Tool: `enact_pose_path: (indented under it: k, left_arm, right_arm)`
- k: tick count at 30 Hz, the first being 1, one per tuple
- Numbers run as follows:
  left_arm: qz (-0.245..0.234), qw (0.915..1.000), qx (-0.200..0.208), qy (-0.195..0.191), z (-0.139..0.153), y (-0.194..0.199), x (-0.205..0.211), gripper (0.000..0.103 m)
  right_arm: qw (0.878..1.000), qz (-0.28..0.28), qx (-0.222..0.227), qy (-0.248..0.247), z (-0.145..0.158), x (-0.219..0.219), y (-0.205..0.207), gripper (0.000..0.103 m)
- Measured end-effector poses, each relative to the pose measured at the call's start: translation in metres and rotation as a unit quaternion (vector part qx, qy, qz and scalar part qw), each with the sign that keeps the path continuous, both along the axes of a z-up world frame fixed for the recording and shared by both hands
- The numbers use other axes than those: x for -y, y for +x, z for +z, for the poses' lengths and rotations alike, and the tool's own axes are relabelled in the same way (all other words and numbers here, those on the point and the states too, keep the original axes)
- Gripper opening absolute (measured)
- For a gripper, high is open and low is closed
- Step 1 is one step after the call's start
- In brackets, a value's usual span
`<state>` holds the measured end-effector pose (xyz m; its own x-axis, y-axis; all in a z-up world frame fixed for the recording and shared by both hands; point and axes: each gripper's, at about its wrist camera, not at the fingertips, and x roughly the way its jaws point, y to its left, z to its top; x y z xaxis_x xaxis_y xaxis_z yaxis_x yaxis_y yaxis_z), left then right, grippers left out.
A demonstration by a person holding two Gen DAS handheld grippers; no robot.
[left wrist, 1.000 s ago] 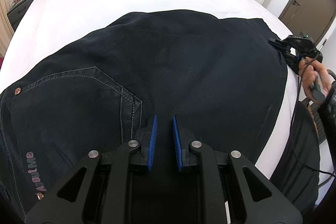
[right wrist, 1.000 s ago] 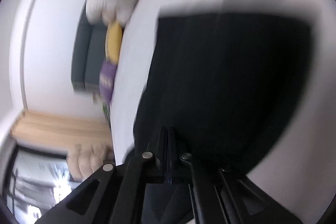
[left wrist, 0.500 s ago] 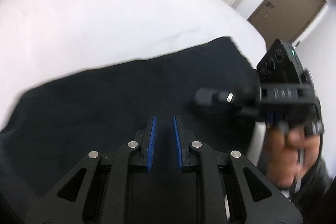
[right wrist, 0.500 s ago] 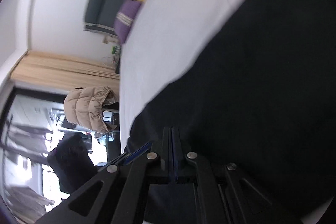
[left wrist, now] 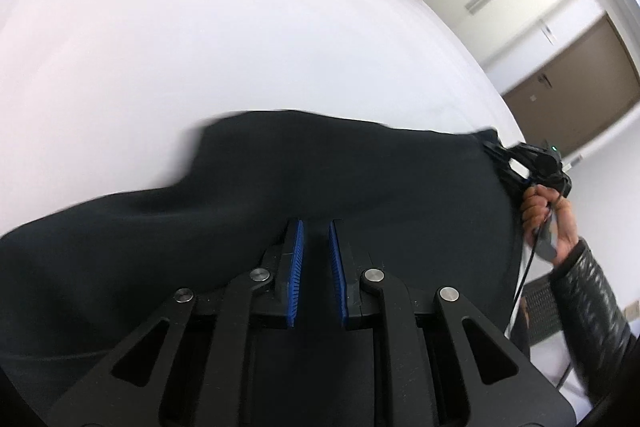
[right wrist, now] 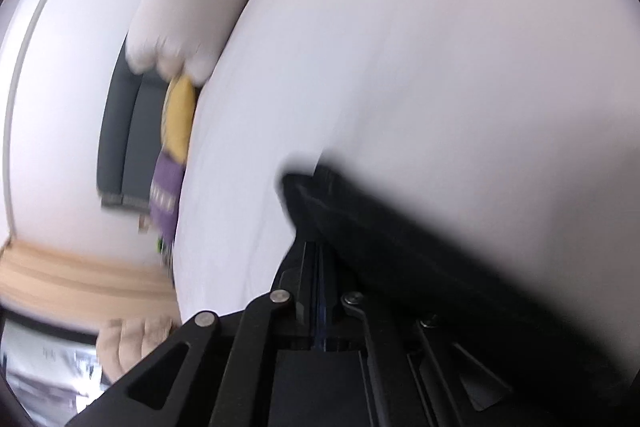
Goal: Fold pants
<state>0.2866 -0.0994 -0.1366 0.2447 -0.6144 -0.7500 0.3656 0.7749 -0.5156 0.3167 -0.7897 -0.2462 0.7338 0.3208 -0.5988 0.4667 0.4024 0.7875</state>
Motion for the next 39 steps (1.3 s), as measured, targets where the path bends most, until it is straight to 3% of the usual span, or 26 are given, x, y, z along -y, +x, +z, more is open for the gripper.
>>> enact_pose_path:
  k: [5,7,10,14,16,19,21,23,27,30,36,39]
  left_arm:
    - [0.065,0.9973,0.021,0.027,0.012,-0.025,-0.071,0.015]
    - [0.107,0.9933,0.025,0.035,0.021,-0.040,-0.099,0.015]
    - [0.136,0.9903,0.028,0.006,0.035,-0.069,-0.121,0.015]
    - [0.106,0.9938,0.021,-0.026,0.044,-0.092,-0.103,0.015]
    - [0.078,0.9964,0.010,-0.032,0.039,-0.097,-0.077,0.015]
    - [0.053,0.9986,-0.005,0.003,0.015,-0.099,-0.055,0.015]
    - [0.063,0.9978,-0.014,-0.014,0.005,-0.100,-0.062,0.014]
    - [0.076,0.9969,-0.011,-0.011,0.003,-0.098,-0.071,0.013]
    - [0.094,0.9952,-0.017,-0.022,-0.012,-0.097,-0.095,0.011]
    - [0.101,0.9944,-0.016,-0.029,-0.012,-0.099,-0.113,0.011]
    - [0.145,0.9894,-0.006,-0.009,-0.002,-0.113,-0.159,0.011]
    - [0.171,0.9852,0.009,-0.011,0.020,-0.107,-0.180,0.011]
  right_arm:
    - [0.998,-0.049,-0.006,-0.043,0.036,0.011,-0.023,0.005]
    - [0.999,0.007,0.020,-0.039,0.051,-0.020,-0.029,0.004]
    - [0.991,0.115,0.063,-0.011,0.070,-0.106,-0.039,0.004]
    - [0.959,0.274,0.063,0.024,0.065,-0.251,-0.049,0.005]
    - [0.943,0.327,0.052,0.043,0.052,-0.305,-0.047,0.004]
    - [0.929,0.366,0.014,0.045,0.026,-0.350,-0.054,0.003]
    - [0.934,0.353,0.008,0.045,0.021,-0.340,-0.061,0.000]
    - [0.948,0.315,0.012,0.048,0.020,-0.312,-0.060,0.000]
    - [0.975,0.217,0.017,0.048,0.009,-0.223,-0.053,0.000]
    - [0.988,0.155,0.015,0.002,0.020,-0.158,-0.049,0.000]
    - [0.999,-0.007,-0.002,-0.038,0.036,-0.029,-0.069,0.000]
    - [0.999,-0.040,0.014,-0.032,0.056,-0.005,-0.092,0.004]
